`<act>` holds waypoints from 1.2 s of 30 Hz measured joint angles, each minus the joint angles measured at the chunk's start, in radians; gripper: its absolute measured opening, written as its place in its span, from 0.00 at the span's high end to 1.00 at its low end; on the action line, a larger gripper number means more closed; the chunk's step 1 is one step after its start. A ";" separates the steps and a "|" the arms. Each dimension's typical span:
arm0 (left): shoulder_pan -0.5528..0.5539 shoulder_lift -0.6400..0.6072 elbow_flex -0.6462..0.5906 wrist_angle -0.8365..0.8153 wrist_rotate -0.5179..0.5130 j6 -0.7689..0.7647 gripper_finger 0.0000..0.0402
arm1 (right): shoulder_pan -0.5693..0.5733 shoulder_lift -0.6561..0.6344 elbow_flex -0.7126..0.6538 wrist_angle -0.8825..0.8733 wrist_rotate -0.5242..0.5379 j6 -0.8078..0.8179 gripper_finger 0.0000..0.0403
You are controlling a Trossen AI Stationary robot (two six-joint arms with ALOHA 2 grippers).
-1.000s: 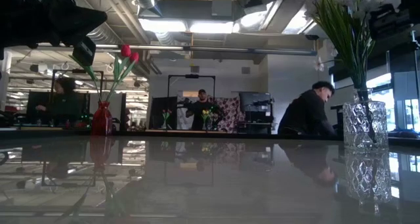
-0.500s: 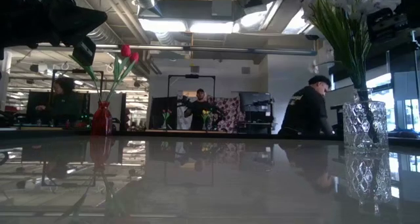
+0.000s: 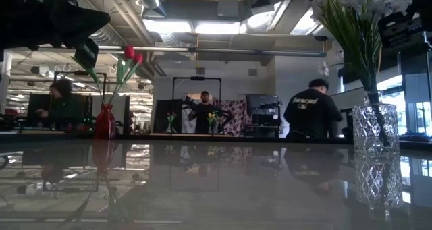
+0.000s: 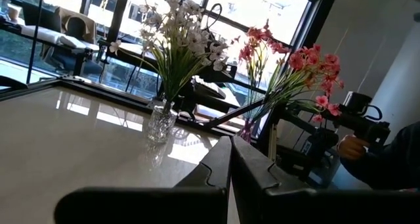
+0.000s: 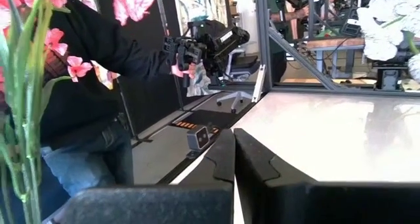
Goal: Sort flowers into vase by color
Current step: Return to Home Position
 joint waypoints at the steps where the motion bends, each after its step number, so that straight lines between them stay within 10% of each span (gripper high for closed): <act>1: 0.000 0.000 0.000 0.000 0.000 0.000 0.99 | 0.000 0.000 0.000 0.000 -0.005 0.000 1.00; 36: 0.000 0.000 0.000 -0.053 -0.010 0.001 0.99 | 0.000 0.000 0.000 -0.035 -0.009 0.060 1.00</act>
